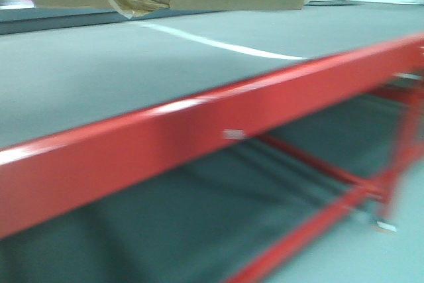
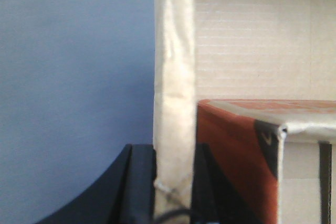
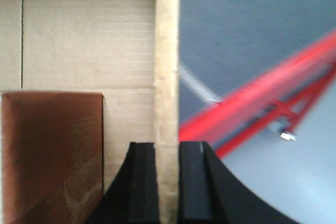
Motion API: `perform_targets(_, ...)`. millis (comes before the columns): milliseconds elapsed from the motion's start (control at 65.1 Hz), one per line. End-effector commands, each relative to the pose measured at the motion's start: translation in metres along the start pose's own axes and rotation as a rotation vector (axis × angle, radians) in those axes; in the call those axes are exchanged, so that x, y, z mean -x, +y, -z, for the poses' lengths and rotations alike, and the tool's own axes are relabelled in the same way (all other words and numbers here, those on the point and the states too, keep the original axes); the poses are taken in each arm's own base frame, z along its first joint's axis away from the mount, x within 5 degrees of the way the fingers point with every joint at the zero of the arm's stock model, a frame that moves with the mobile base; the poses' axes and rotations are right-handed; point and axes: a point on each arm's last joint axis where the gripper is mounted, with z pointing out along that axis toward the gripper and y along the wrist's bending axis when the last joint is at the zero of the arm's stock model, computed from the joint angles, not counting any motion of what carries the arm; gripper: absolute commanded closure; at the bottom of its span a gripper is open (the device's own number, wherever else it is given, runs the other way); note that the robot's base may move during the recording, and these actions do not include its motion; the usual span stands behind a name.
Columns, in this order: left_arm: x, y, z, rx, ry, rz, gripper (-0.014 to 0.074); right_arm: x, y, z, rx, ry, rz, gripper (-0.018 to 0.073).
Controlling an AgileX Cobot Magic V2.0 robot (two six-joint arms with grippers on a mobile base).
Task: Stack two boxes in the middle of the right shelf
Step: 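Back away from the red table holding the boxes in both grippers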
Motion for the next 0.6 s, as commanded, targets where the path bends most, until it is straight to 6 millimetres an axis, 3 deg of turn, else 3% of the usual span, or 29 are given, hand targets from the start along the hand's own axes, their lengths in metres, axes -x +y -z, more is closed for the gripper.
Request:
perform_targets(0,0.0072,-0.0014,0.0068,-0.028,-0.056,0.008,0.0707,0.0077,-0.0023,0.0066,0.005,-0.066,0.010,0.0713)
perform_targets(584,0.0077,-0.0004,0.0068,-0.016,-0.062,-0.001,0.0707,0.0077,-0.0023,0.0066,0.005,-0.066,0.010,0.0713)
